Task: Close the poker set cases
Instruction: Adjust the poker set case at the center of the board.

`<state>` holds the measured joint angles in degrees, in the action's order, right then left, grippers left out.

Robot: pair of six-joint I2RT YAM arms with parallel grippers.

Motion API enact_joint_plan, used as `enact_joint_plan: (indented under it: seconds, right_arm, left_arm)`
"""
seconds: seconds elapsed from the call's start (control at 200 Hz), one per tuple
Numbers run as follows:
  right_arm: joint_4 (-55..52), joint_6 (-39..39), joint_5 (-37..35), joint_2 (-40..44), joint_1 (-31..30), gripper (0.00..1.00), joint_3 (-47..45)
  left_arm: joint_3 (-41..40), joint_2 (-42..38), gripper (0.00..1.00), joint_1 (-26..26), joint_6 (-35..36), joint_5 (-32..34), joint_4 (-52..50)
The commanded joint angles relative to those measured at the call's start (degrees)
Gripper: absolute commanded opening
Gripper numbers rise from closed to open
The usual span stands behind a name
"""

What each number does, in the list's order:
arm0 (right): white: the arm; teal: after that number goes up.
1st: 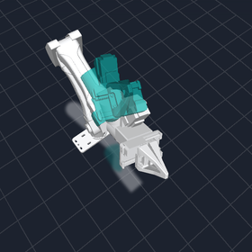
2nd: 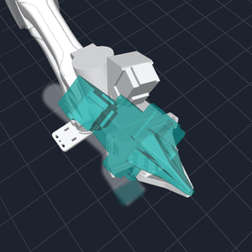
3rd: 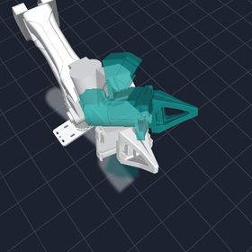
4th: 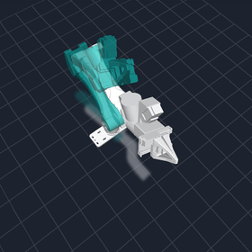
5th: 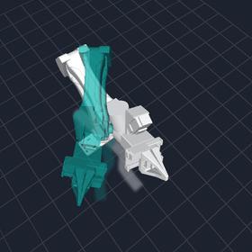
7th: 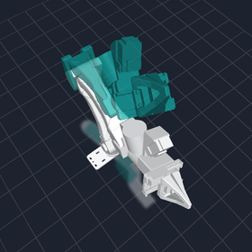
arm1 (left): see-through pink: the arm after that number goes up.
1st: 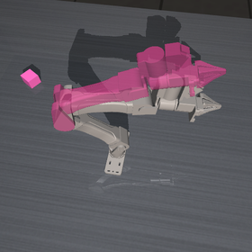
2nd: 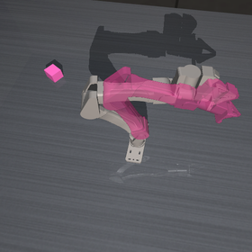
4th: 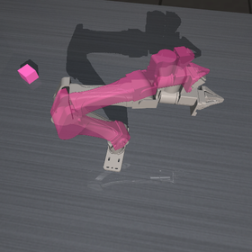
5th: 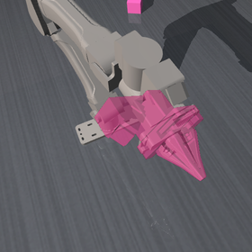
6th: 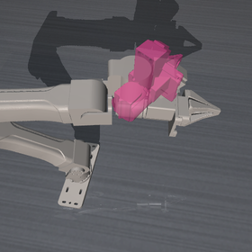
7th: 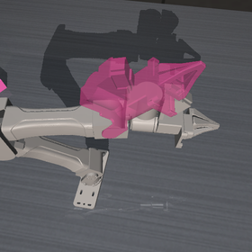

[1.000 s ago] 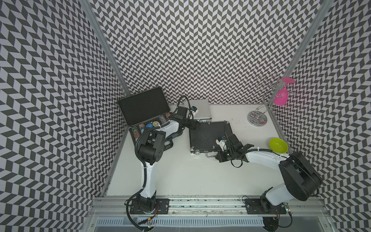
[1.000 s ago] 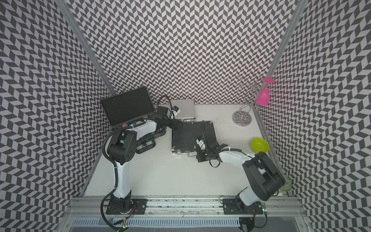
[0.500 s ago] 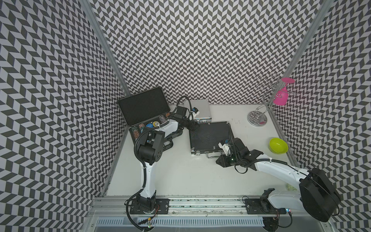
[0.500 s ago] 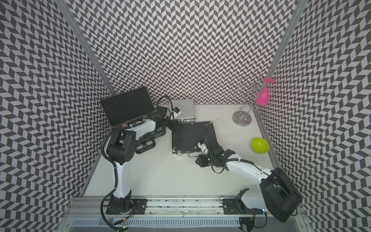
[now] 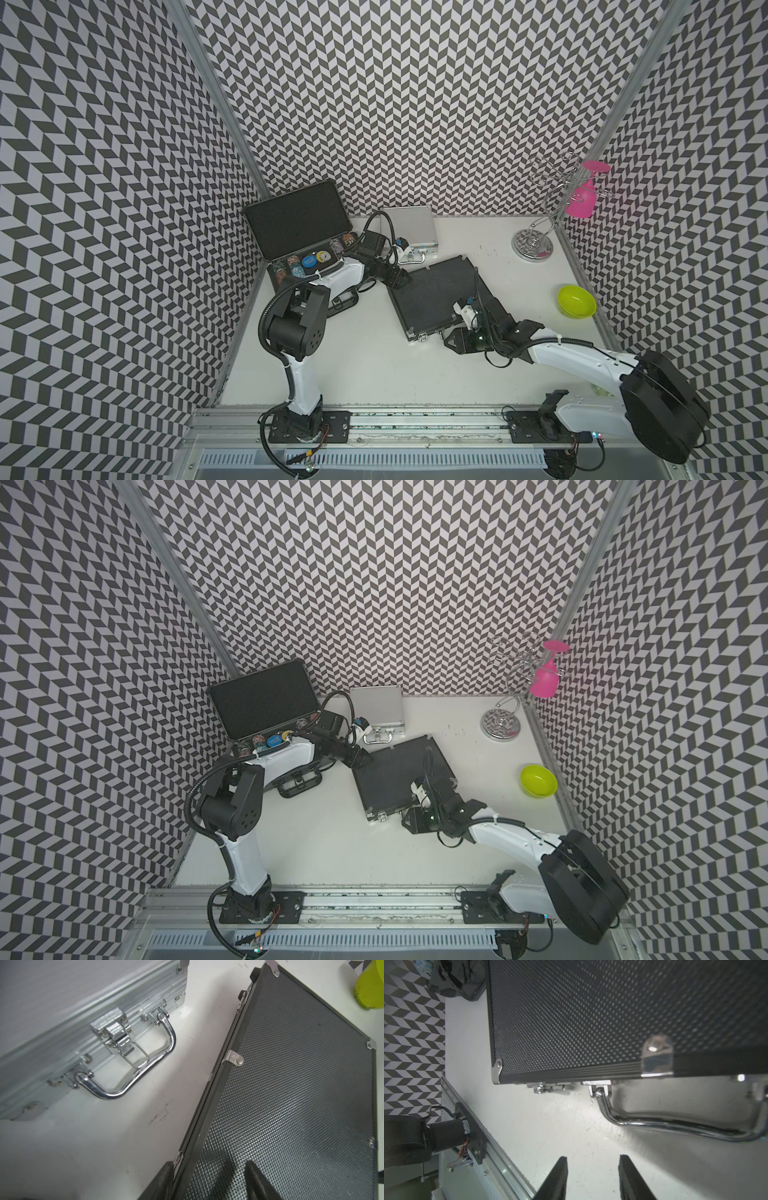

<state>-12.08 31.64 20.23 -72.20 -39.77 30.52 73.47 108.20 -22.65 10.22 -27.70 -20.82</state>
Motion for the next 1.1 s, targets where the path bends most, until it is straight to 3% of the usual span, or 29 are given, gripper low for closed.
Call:
enact_joint_plan:
  seconds: [0.0,0.175,0.375,0.741,1.096]
  right_arm:
    - [8.9,8.6,0.7,2.8,-2.5,0.48,-4.0]
    - [20.1,22.0,0.3,7.1,-6.8,0.62,-9.8]
    - [25.0,27.6,-2.4,3.5,-9.7,0.71,-8.9]
    - [30.2,35.6,-6.6,0.4,-13.5,0.76,-9.8]
    - [32.5,38.3,-9.9,-3.9,-14.0,0.79,-9.3]
  left_arm:
    - [-4.1,-2.6,0.57,-2.1,-1.9,-3.9,-6.8]
    - [-8.8,-5.0,0.57,-2.2,-3.0,-2.4,-5.6]
    - [-10.8,-6.0,0.57,-2.2,-4.8,-1.9,-3.8]
    - [-11.9,-7.2,0.57,-2.1,-5.5,-1.0,-2.4]
    - [-11.9,-7.0,0.56,-2.0,-5.5,-1.0,-2.3]
